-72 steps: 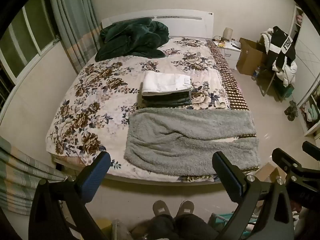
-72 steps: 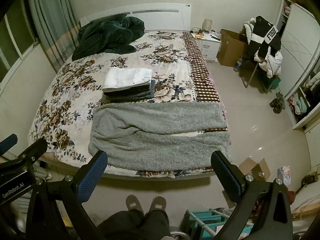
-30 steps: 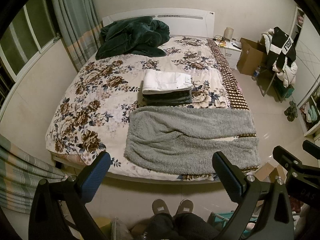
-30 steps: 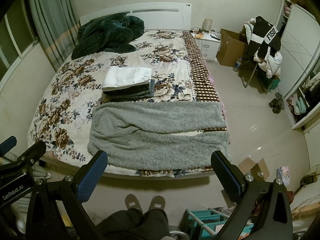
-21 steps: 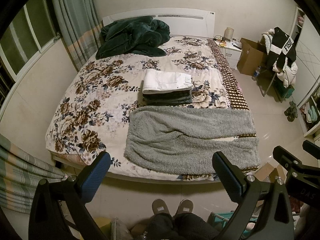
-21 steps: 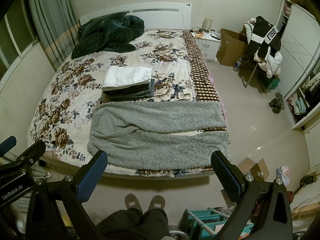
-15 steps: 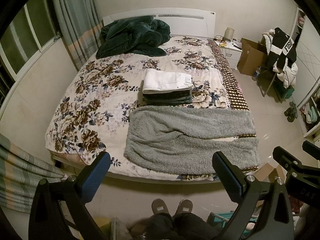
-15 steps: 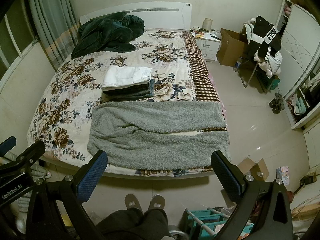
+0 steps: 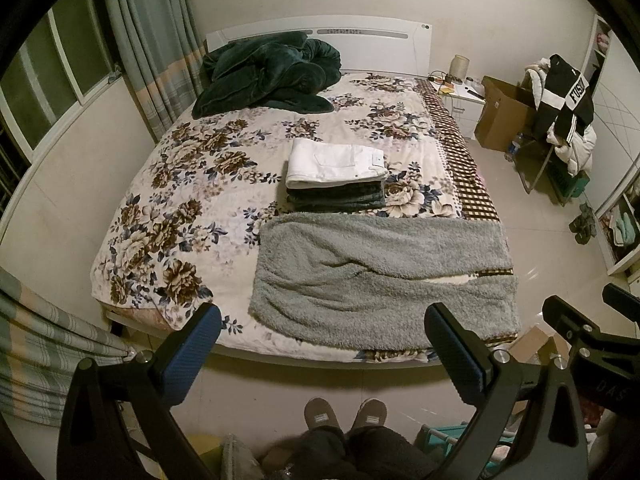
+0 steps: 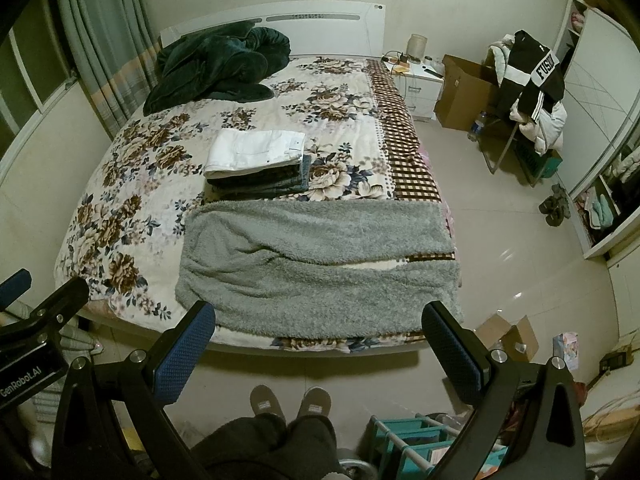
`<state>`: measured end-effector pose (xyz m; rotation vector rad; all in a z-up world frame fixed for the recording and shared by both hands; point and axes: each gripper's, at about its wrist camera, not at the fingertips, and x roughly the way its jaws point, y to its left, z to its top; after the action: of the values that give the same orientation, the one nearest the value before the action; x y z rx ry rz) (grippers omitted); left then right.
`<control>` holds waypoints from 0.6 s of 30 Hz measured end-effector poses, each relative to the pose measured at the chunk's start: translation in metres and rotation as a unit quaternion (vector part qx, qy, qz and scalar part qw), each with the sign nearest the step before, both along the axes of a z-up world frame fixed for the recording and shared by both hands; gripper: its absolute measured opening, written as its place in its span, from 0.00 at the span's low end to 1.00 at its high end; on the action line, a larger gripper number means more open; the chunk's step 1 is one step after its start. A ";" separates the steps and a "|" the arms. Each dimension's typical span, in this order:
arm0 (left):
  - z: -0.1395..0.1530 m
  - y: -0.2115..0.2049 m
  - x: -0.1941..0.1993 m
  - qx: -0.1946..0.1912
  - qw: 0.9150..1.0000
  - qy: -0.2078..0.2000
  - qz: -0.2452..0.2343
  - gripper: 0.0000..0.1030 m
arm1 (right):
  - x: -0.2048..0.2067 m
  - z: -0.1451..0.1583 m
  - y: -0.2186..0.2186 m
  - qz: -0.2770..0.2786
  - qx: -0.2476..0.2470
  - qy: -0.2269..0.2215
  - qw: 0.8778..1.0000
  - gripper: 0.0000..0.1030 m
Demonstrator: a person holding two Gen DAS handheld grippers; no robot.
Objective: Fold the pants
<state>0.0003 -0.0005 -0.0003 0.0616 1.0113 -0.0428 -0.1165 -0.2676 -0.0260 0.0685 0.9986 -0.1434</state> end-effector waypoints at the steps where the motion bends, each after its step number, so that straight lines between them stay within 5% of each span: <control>1: 0.000 0.000 0.000 0.000 1.000 0.000 0.000 1.00 | 0.000 -0.001 0.000 0.000 0.000 0.000 1.000 1.00; 18: -0.006 0.014 -0.003 -0.002 1.000 0.001 0.001 1.00 | 0.002 -0.019 0.010 0.002 0.004 0.006 1.000 1.00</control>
<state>-0.0024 0.0133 -0.0058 0.0573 1.0138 -0.0429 -0.1141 -0.2577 -0.0454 0.0729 1.0107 -0.1371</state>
